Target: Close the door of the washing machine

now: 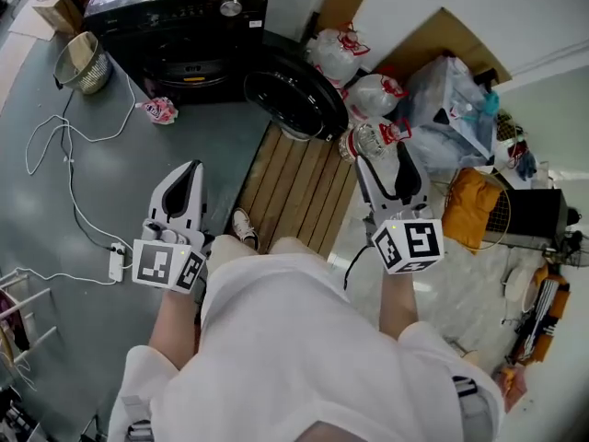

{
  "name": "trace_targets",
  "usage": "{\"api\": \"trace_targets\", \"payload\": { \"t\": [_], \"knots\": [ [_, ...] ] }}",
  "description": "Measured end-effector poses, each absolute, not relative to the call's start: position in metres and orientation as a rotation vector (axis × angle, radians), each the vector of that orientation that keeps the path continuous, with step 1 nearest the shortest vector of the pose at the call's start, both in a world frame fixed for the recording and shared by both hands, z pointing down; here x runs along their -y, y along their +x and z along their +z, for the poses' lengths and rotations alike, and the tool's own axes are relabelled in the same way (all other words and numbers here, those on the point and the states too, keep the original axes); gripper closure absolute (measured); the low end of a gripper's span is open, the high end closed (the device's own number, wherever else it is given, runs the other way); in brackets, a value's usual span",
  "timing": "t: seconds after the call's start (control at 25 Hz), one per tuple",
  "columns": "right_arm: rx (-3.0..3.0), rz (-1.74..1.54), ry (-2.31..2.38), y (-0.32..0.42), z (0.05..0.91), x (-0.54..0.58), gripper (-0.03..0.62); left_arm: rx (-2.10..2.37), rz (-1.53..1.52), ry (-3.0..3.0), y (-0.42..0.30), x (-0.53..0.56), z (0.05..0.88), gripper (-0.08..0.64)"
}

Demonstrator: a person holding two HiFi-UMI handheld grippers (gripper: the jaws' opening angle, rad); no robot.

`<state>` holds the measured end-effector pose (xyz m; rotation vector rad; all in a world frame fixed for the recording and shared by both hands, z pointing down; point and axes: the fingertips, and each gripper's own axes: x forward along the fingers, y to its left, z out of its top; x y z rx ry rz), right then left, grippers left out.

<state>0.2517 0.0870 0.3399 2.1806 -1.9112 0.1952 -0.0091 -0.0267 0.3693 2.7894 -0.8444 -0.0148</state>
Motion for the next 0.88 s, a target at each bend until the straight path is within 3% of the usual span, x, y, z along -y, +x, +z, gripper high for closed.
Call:
{"api": "trace_targets", "payload": {
  "t": [0.4,0.88],
  "knots": [
    [1.899,0.314,2.079,0.308,0.389,-0.025,0.290,0.855,0.051,2.790,0.055,0.091,0.374,0.557],
    [2.055,0.438,1.588,0.361,0.526,0.094,0.279,1.237,0.185,2.642,0.066,0.117,0.378,0.557]
  ]
}}
